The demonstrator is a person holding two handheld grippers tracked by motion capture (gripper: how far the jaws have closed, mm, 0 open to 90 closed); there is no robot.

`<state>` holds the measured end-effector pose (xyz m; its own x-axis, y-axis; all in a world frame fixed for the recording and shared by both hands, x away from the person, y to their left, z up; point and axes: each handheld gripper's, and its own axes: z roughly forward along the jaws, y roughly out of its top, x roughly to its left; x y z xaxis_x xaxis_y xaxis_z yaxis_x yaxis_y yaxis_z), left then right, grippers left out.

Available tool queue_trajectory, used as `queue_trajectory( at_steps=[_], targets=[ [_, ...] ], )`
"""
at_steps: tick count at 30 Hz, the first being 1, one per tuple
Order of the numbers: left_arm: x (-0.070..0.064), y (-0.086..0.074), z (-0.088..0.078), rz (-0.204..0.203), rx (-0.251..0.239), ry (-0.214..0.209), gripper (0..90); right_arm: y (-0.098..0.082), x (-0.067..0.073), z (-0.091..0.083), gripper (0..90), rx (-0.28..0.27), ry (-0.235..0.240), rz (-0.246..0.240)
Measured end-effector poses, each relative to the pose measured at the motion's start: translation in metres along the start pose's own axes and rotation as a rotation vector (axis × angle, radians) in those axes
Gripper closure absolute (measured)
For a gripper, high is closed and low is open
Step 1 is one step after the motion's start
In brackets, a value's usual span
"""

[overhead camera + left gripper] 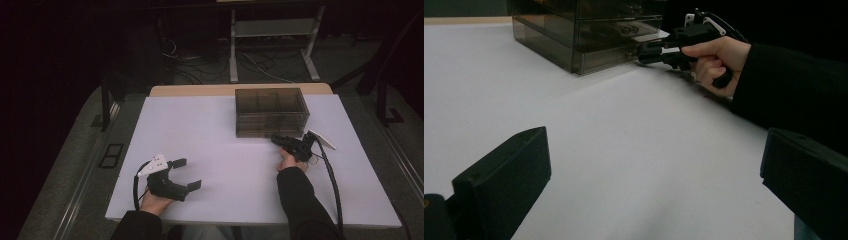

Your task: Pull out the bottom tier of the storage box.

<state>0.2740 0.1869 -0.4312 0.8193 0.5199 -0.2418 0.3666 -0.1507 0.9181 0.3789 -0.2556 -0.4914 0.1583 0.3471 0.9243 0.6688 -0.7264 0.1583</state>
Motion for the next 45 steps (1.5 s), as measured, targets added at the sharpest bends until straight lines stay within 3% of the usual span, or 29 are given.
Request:
queue_trajectory(
  at_steps=[19,27,35,45],
  targets=[
    [0.000,0.000,0.000,0.000,0.003,0.002,0.0,-0.007,-0.001,-0.007,78.0,-0.008,-0.014,0.007],
    [0.000,0.000,0.000,0.000,0.005,0.001,0.0,-0.009,0.004,-0.011,75.4,-0.018,-0.035,-0.019],
    [0.000,0.000,0.000,0.001,0.003,0.002,0.0,-0.012,0.009,-0.015,72.7,0.009,-0.014,-0.037],
    [0.000,0.000,0.000,0.004,0.003,0.001,0.0,-0.010,0.025,-0.026,71.3,0.032,-0.007,-0.125]
  ],
)
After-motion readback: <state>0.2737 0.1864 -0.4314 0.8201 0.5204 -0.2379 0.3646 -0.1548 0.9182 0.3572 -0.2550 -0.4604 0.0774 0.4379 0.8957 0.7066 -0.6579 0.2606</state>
